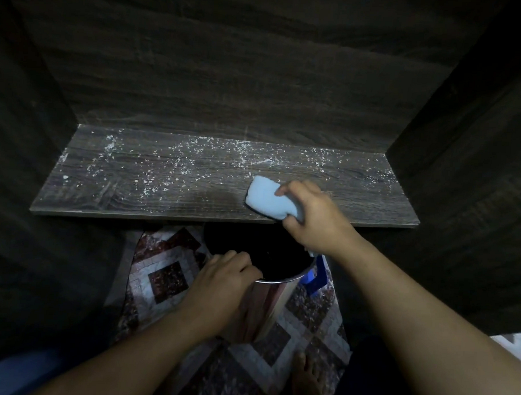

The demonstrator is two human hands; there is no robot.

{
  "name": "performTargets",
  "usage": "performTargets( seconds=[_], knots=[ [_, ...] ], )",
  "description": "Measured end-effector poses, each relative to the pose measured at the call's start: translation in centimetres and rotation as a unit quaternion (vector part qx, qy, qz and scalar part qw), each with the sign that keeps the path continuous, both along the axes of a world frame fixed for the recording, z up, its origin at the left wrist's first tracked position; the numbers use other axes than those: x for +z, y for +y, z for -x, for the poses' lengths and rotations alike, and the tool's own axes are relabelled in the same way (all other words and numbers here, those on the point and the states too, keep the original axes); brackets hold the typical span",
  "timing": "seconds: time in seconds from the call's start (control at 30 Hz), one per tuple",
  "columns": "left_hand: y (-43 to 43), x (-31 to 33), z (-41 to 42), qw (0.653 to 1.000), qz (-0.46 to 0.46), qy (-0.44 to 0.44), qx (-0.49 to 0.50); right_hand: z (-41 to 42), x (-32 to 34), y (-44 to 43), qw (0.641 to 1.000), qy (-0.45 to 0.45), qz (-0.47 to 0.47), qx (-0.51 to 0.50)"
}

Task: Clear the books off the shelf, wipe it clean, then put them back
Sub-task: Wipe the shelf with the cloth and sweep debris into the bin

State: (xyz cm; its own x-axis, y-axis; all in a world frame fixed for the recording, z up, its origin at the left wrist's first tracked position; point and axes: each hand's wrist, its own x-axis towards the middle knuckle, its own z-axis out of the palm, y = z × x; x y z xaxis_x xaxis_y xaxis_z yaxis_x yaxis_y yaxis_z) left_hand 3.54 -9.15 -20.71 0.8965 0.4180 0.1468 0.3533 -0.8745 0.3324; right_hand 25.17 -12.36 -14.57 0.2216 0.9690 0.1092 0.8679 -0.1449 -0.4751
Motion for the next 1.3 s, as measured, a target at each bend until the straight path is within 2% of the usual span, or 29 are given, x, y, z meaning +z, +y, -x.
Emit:
performTargets(
  seconds=[0.1, 0.2, 0.27, 0.43, 0.57, 0.67, 0.8, 0.93, 1.03, 1.3],
  knots=[
    [-0.1, 0.0, 0.0, 1.000, 0.000, 0.002, 0.005, 0.1, 0.4, 0.1, 0.998, 0.011, -0.059, -0.018],
    [-0.2, 0.1, 0.0, 1.000, -0.001, 0.007, 0.003, -0.2, -0.1, 0.2, 1.000, 0.003, 0.020, 0.014],
    [-0.2, 0.1, 0.0, 1.000, -0.001, 0.010, 0.002, -0.2, -0.7, 0.2, 0.999, 0.012, 0.038, 0.024],
    [0.0, 0.0, -0.1, 1.000, 0.005, 0.014, 0.008, -0.3, -0.8, 1.1, 0.994, 0.061, -0.077, -0.042],
    [0.0, -0.2, -0.4, 1.000, -0.002, 0.012, 0.008, -1.4, -1.3, 2.5, 0.988, 0.055, -0.110, -0.089],
    [-0.1, -0.4, -0.4, 1.000, -0.001, 0.008, 0.013, -2.1, -1.4, 4.2, 0.990, 0.004, -0.118, -0.080],
    [0.2, -0.7, -0.4, 1.000, -0.005, 0.006, 0.017, -2.9, -1.5, 7.0, 0.994, -0.066, -0.077, -0.039],
    [0.4, -0.7, -0.5, 1.000, -0.006, 0.009, 0.021, -2.8, -2.8, 8.1, 0.996, -0.087, 0.033, -0.002],
    [0.4, -0.7, -0.4, 1.000, -0.006, 0.008, 0.019, -2.4, -3.4, 8.0, 0.998, -0.058, 0.030, -0.019],
    [0.3, -0.5, 0.2, 1.000, 0.000, -0.001, 0.015, -2.2, -3.4, 6.6, 0.998, -0.060, 0.018, 0.005]
  ],
)
